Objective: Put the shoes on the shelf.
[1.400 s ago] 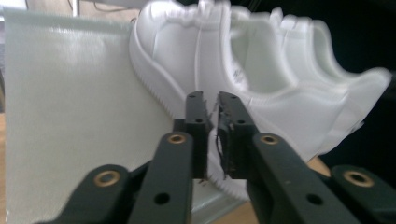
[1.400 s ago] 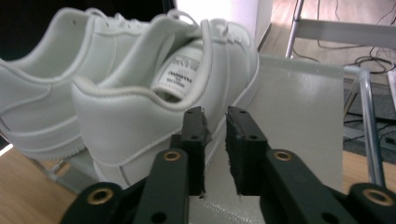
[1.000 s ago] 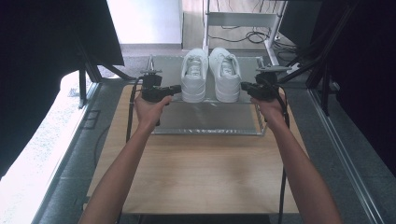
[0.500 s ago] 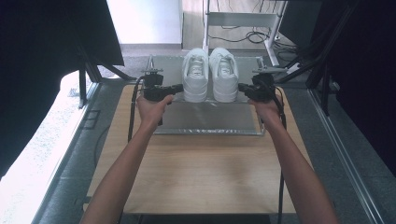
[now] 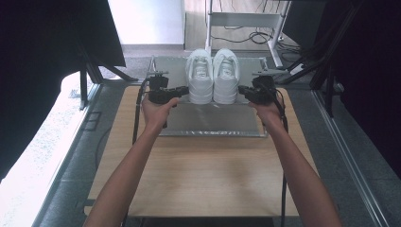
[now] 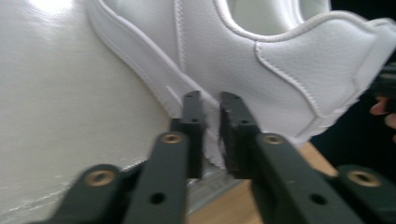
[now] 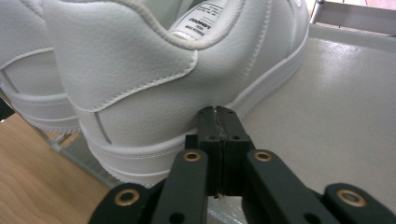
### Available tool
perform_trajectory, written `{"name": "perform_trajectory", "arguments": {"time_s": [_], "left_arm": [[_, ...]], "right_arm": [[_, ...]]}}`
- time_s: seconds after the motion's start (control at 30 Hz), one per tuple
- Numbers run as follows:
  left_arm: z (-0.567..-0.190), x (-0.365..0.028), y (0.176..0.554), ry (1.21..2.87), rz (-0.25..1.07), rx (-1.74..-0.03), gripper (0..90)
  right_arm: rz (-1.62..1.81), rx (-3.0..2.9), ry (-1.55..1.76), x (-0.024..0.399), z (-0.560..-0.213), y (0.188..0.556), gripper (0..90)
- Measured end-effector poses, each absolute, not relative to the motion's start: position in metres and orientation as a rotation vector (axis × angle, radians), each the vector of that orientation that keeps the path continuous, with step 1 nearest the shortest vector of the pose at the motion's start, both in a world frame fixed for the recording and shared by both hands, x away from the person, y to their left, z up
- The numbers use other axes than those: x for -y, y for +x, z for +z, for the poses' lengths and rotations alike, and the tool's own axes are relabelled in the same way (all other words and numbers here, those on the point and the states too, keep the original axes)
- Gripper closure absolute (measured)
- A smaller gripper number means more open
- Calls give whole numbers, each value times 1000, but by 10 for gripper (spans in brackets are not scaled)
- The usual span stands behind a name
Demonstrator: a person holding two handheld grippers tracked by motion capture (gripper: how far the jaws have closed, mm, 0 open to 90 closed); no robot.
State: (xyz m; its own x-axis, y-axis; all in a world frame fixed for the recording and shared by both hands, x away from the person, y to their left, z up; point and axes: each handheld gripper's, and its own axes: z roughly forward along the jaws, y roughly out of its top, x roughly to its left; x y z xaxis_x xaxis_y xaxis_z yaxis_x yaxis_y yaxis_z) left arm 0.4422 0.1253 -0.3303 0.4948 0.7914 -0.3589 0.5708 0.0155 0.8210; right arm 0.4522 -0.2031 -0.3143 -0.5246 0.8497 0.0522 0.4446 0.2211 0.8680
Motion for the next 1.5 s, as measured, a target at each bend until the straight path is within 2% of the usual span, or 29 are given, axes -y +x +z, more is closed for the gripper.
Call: {"name": "perform_trajectory", "arguments": {"time_s": [0.07, 0.17, 0.27, 0.53, 0.8, 0.97, 1.33, 1.5], "left_arm": [[-331, -129, 440, 1650, 281, -1176, 630], [-328, -135, 433, 1620, 312, -1163, 518], [-325, -139, 423, 1643, 364, -1140, 473], [-332, -145, 391, 1649, 351, -1068, 400], [-353, -148, 347, 1671, 377, -1028, 386], [-378, -151, 323, 1690, 331, -1022, 383], [-431, -156, 296, 1729, 239, -1076, 384], [-438, -156, 297, 1769, 224, -1069, 387]], "right_arm": [[1259, -2014, 1191, 204, -315, 449, 816], [1324, -1957, 1188, 205, -316, 443, 778], [1339, -1909, 1162, 205, -315, 436, 756], [1430, -1848, 1121, 214, -316, 403, 705], [1521, -1870, 1134, 236, -339, 365, 651], [1536, -1892, 1154, 252, -364, 341, 620], [1476, -2001, 1208, 261, -416, 308, 582], [1467, -2033, 1235, 261, -436, 307, 582]]}}
